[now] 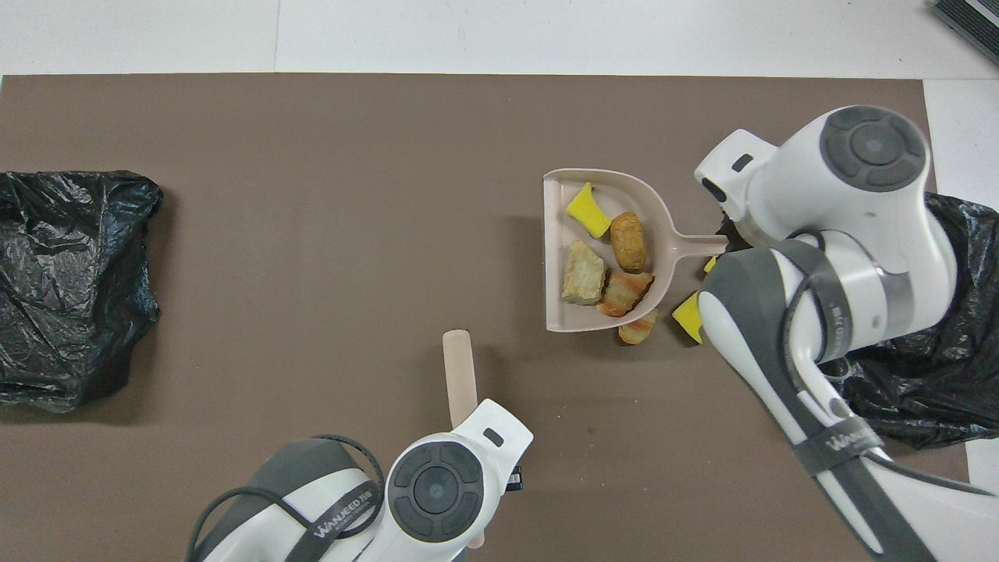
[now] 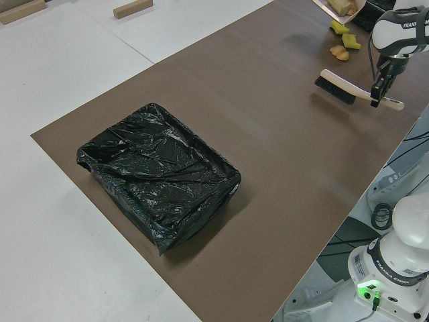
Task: Sweep and dump trash in bin
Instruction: 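Carry the dustpan to the nearer trash bag with the right gripper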
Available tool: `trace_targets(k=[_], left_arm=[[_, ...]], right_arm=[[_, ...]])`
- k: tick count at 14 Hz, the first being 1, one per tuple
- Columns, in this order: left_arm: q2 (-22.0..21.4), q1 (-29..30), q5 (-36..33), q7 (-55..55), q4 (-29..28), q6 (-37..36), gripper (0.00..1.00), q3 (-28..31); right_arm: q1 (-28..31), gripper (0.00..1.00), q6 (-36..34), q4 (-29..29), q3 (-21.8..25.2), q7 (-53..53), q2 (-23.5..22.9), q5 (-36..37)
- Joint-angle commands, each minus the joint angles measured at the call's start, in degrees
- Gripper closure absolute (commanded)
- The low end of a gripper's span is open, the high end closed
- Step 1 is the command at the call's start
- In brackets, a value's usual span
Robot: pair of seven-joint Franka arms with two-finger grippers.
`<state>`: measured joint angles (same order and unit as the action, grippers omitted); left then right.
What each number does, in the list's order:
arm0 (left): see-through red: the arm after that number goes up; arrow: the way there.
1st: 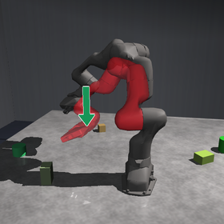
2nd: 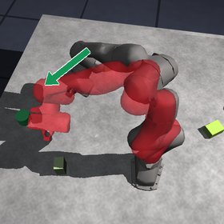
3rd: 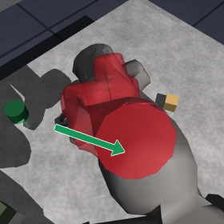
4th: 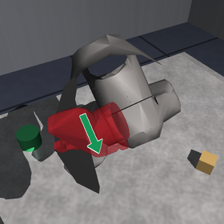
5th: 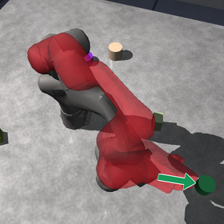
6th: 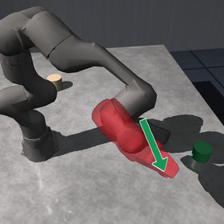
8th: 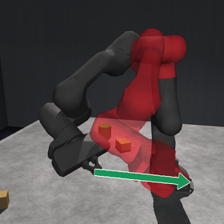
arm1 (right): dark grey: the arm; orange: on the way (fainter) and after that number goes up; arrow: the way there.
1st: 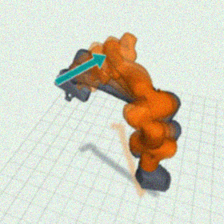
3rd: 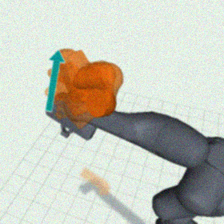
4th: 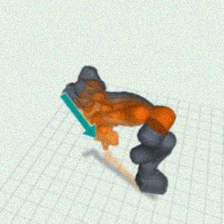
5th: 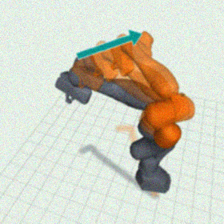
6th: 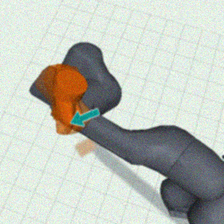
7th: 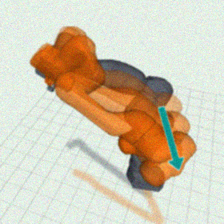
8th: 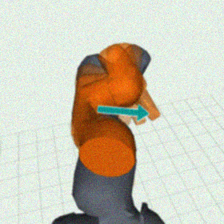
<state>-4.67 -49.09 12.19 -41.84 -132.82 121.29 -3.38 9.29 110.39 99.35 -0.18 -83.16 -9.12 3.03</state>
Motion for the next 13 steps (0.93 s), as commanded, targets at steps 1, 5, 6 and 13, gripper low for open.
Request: trace_targets(k=[1,5,6,13], left_arm=[[-1.0,-0.9,1.8,-0.6,-2.0,2.9,1.00,0.7],[0.9,-2.3,2.9,-1.8,-2.0,4.7,1.00,0.7],[0.8,-2.3,3.0,-1.3,-2.3,4.7,1.00,0.7],[1.1,-1.6,3.0,-1.1,-2.8,5.3,0.54,0.8]], right_arm=[[7.0,1.00,-1.2,-0.6,-0.7,-7.7,0.5,-2.1],[15.8,1.00,-1.2,-0.7,-0.5,-16.4,1.8,-0.7],[17.2,1.00,-1.8,-0.7,-0.4,-17.9,2.1,0.4],[20.5,1.00,-3.9,0.2,0.4,-2.3,3.8,12.3]])
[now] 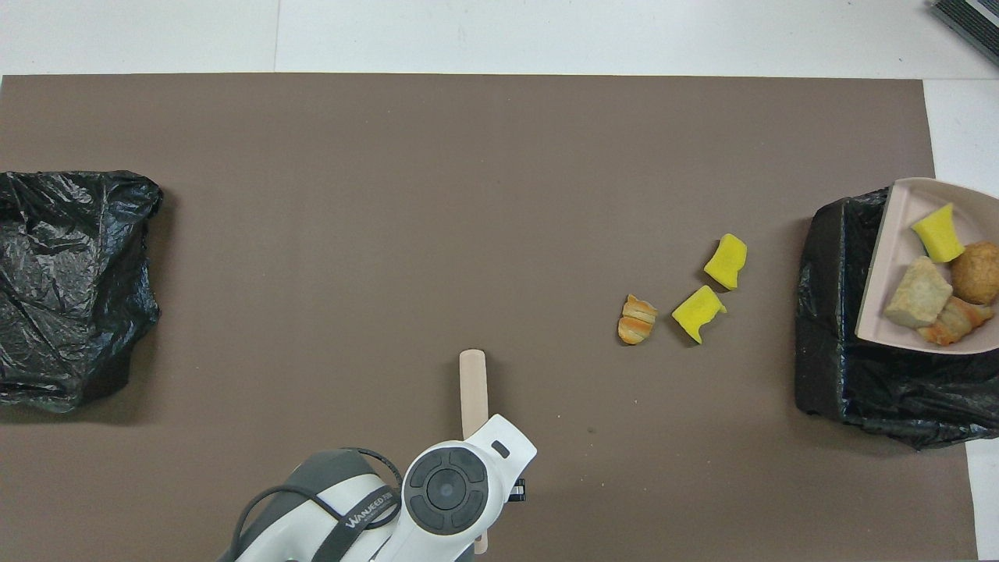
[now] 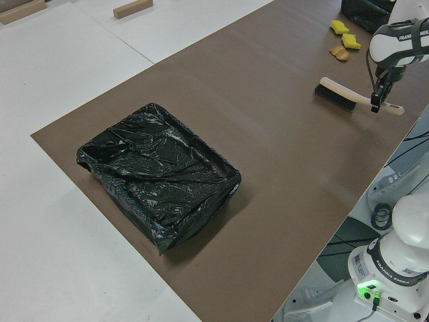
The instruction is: Sweep and dump trash in bin
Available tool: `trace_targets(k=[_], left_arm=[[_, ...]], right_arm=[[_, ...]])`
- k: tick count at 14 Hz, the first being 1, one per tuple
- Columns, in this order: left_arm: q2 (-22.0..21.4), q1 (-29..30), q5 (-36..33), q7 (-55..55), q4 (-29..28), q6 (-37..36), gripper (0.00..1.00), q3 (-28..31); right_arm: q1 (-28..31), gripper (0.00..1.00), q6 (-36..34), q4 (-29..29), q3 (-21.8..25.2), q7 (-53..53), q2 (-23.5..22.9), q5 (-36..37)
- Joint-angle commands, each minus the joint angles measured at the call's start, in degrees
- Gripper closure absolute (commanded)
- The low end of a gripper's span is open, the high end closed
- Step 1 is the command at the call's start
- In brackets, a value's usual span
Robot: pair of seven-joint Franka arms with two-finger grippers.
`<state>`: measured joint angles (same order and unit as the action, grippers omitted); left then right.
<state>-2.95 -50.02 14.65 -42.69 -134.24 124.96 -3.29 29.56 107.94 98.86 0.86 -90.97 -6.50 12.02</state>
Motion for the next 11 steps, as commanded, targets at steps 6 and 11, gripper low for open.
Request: trace_targets(k=[6,11], left_arm=[[-1.1,2.2,0.5,-0.6,0.5,0.4,0.00,0.9],[-2.2,11.4,-1.6,-0.2,6.7,-2.3,0.00,1.4]], right_arm=[[-0.5,1.00,-6.5,0.8,-0.9,14.0,1.6,10.1],[-4.9,1.00,-8.4,0.6,-1.4,13.5,2.9,19.8]])
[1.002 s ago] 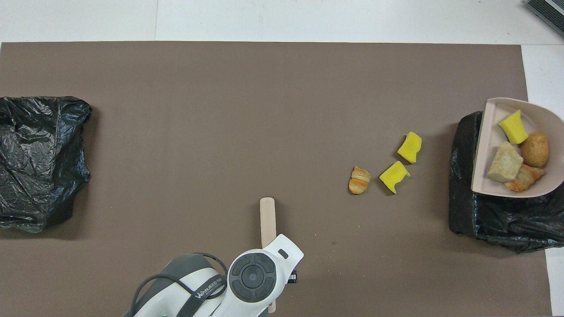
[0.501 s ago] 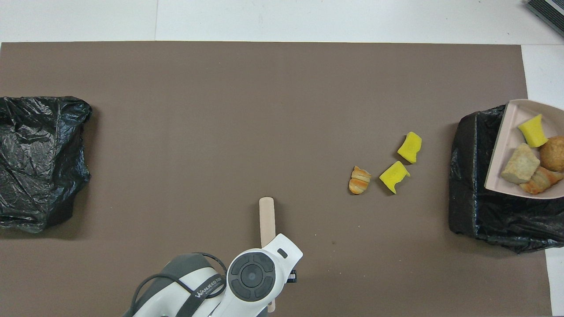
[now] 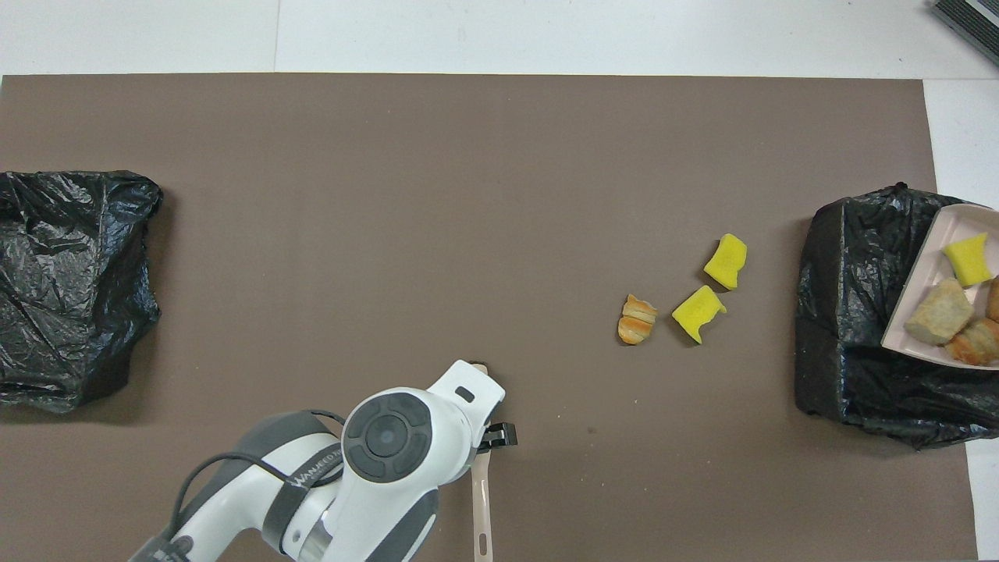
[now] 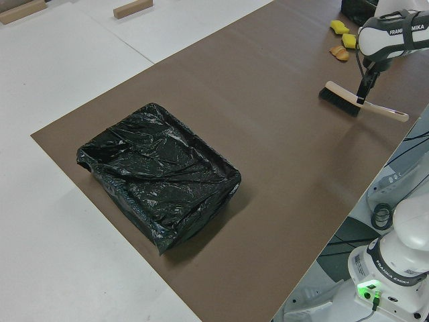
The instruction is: Sweep and dump trash in bin
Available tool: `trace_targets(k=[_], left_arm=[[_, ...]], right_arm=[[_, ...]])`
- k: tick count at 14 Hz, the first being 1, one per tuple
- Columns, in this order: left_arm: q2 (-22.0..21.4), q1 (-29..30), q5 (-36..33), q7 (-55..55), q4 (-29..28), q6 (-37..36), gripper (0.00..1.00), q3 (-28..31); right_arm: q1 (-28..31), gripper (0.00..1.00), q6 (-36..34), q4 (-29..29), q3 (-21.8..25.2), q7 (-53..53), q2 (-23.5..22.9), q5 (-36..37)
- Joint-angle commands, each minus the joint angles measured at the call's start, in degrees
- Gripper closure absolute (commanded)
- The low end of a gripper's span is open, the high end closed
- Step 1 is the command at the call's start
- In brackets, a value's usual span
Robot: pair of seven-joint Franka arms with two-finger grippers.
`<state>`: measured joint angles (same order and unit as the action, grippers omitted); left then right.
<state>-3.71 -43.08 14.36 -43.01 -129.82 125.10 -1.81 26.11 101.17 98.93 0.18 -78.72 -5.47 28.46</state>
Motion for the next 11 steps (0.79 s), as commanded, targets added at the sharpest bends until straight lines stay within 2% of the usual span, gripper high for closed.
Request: trace_targets(k=[1,5,6,11], left_arm=[[-2.3,7.4,-3.4,0.8,3.7,-3.9,0.00,-0.1],[-3.8,16.3,-6.3,11.0,7.7,-13.3,0.00,0.0],[-4.5,17.8,-8.6,13.7,8.1,-14.4,0.00,0.0],[-6.3,28.0,-9.2,28.7,8.3,-19.7,0.00,0.0]], right_arm=[[-2.5,1.00,-1.4,0.6,-0.7,1.5,1.9,4.2],[-6.7,1.00,-1.5,0.1,-0.9,3.5,2.7,11.0],[-7.0,1.00,-1.7,0.2,-0.9,4.4,2.9,12.2],[-7.5,1.00,-2.6,0.4,-0.9,7.1,3.1,16.8]])
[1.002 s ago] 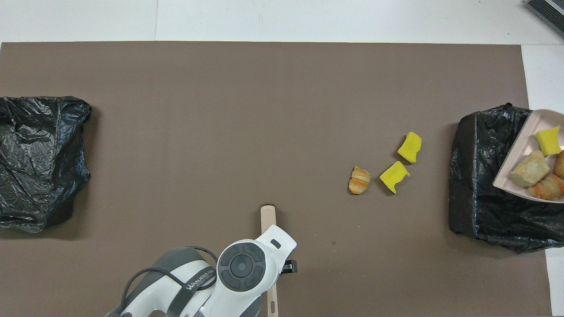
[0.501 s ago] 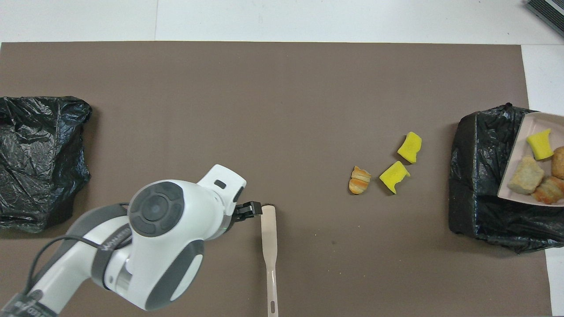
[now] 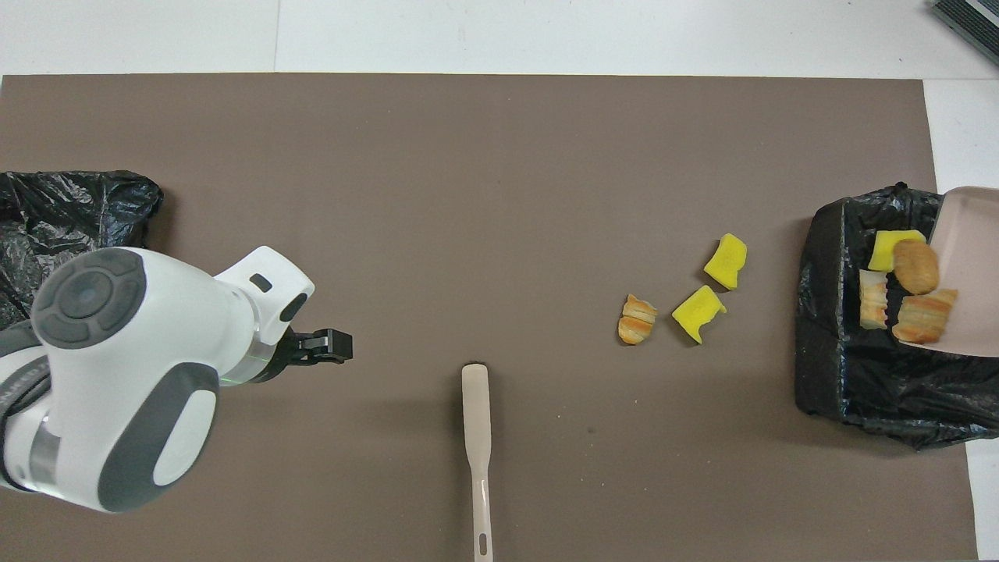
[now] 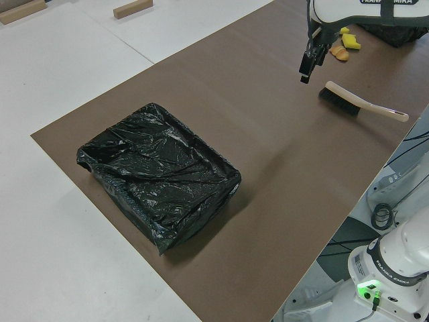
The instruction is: Sweep and dump trash in bin
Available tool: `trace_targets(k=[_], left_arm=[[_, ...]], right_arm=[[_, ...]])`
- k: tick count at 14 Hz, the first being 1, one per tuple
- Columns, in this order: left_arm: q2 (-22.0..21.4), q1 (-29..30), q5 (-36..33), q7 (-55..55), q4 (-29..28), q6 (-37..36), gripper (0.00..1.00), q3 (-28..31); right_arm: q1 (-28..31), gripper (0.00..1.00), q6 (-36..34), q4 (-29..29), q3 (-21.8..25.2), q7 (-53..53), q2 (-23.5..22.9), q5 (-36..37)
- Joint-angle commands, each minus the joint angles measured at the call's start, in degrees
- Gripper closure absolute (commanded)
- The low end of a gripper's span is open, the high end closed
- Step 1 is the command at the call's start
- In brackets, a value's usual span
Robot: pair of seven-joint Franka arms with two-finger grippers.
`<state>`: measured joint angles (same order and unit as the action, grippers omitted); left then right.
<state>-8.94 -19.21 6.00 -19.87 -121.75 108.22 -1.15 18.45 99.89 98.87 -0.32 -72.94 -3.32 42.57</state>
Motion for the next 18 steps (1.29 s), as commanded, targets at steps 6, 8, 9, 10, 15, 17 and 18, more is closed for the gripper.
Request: trace_targets(k=[6,8,9,10,15,17,18], left_arm=[[-0.8,14.4,-0.9,17.7,2.6,-3.2,0.00,-0.7],[-0.1,15.2,-1.7,17.7,8.1,-6.2,0.00,-0.7],[0.2,15.4,-2.0,17.8,10.6,-7.7,0.00,-0.5],[0.2,16.4,-2.0,17.9,12.7,-8.5,0.00,-0.3],[-0.5,16.7,-2.7,19.9,21.3,-17.3,0.00,-0.3],[-1.2,19.4,-2.8,24.9,20.2,-17.7,0.00,-0.3],[-1.3,21.2,-2.8,28.5,20.2,-18.5,0.00,-0.3]], right_arm=[[0.2,1.00,-1.5,-0.2,-0.6,0.2,3.8,6.3],[0.1,1.00,-1.5,-0.3,-0.7,-0.3,4.5,5.3],[0.2,1.00,-1.6,-0.7,-1.2,-0.4,4.5,4.7],[0.2,1.00,-1.9,-0.6,-1.4,-0.1,4.5,2.7],[-0.8,1.00,-5.7,-0.2,-2.5,2.4,5.2,-13.2],[-3.1,1.00,-8.2,-0.1,-2.7,3.9,5.3,-17.9],[-4.3,1.00,-9.6,0.1,-2.7,6.6,5.5,-21.3]])
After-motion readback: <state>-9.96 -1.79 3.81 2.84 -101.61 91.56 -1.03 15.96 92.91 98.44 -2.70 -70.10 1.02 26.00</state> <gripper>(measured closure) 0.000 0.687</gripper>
